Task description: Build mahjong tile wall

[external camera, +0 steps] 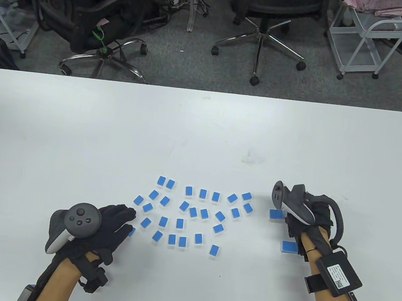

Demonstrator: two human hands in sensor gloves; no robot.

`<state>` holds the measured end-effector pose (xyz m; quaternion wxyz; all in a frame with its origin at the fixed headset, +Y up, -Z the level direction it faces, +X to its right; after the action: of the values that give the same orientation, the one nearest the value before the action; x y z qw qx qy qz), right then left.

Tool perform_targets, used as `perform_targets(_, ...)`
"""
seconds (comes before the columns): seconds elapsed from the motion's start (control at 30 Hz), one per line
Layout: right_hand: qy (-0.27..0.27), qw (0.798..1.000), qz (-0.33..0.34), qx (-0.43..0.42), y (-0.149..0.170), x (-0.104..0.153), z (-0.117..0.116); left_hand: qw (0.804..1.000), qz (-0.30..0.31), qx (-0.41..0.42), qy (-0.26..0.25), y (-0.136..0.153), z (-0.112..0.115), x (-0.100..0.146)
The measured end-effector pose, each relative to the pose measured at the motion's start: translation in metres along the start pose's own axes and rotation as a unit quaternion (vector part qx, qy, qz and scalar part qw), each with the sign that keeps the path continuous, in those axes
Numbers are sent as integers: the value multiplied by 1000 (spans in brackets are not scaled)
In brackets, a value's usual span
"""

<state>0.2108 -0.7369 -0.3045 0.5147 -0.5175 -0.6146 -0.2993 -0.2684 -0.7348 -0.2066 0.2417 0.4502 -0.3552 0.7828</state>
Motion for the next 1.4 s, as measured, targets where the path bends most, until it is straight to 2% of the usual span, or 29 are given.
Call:
perform_targets(0.1, -7, 1000, -2, -2, -2, -3, -6, 1000, 0, 1, 1, 0, 0, 0)
perform_targets(0.87, 4, 1000, 15, -11, -5, -8, -11, 1000, 0, 0, 2, 0, 0, 0)
perform_targets(1.03, 20, 999, 19, -19, -5, -3, -2, 1000, 0, -1, 2, 0, 0, 0)
perform_targets(1.1, 33, 999, 27, -22, -11, 0, 3, 1000, 0, -1, 1, 0, 0, 0)
perform_targets(1.27, 87, 991, 100, 9, -51, 12, 20, 1000, 2, -1, 1, -1, -1, 0)
perform_targets(1.4, 89, 986, 133, 46, -85, 13, 25, 1000, 3, -2, 0, 0, -1, 0)
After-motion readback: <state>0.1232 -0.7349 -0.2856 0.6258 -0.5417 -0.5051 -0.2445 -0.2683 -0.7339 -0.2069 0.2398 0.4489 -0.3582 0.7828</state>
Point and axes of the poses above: the tracker on the back of each hand, its own y axis roughly to the little-finger side, its own x axis roughly from the fingertips to the wrist, z = x × y, the point moved 2 cm from there along -x, roughly from the wrist to the fingertips, and after that the axes turned 15 degrees about z, right-handed, at the moved point
